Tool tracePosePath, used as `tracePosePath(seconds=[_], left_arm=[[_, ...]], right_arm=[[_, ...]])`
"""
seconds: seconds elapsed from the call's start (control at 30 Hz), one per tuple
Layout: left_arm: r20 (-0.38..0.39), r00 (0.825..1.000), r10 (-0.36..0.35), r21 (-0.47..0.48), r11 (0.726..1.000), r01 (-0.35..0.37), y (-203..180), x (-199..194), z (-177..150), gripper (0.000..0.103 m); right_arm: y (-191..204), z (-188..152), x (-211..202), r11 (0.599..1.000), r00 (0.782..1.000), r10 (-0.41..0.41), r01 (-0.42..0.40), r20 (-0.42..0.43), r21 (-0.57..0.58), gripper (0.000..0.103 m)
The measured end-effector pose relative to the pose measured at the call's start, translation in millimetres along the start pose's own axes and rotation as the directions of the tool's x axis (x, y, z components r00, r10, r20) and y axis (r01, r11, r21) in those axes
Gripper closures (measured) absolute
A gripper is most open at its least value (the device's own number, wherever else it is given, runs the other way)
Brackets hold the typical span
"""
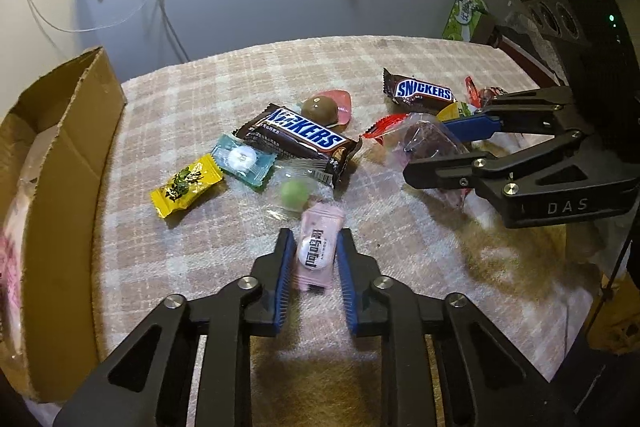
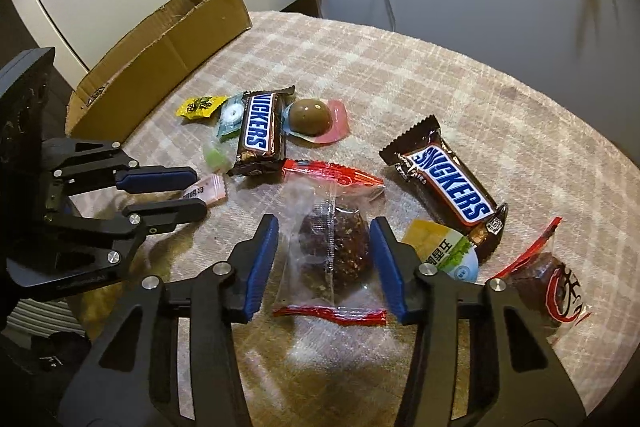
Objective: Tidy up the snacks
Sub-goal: 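Grasp the pink candy with the left gripper while the right gripper grasps the chocolate ball bag, then carry both snacks over the box and open both grippers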
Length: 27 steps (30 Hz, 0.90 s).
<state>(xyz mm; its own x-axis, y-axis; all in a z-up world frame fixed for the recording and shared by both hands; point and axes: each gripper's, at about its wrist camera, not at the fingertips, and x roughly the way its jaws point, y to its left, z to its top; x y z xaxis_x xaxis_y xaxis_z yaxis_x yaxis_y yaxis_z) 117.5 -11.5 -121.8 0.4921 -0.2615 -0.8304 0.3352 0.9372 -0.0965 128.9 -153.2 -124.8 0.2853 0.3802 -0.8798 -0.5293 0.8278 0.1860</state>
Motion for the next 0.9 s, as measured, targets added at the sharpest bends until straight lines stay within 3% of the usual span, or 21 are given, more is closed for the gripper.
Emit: tracePosePath(seconds=[0.2,0.5,0.9], left_arm=[[0.011,1.0,0.0,-0.022,1.0,0.0,0,-2,-2,0.085],[0.047,0.999,-0.016,-0.055,0.998,0.019,2,-19,-10,0.085],[0.162,0.987,0.005,-0.133,0.991,0.016,31,-71,-17,0.085]], right_arm=[[-2,-1,-1,1.0,1.0,-0.006,0.006,0.002,0.013,0.064],[5,-4,-19,1.0,0.999,-0.014,0.014,0.043,0.013,0.064],[45,18,-50,0.998,0.993,-0.002,0.009,0.117,-0.057,0.065]])
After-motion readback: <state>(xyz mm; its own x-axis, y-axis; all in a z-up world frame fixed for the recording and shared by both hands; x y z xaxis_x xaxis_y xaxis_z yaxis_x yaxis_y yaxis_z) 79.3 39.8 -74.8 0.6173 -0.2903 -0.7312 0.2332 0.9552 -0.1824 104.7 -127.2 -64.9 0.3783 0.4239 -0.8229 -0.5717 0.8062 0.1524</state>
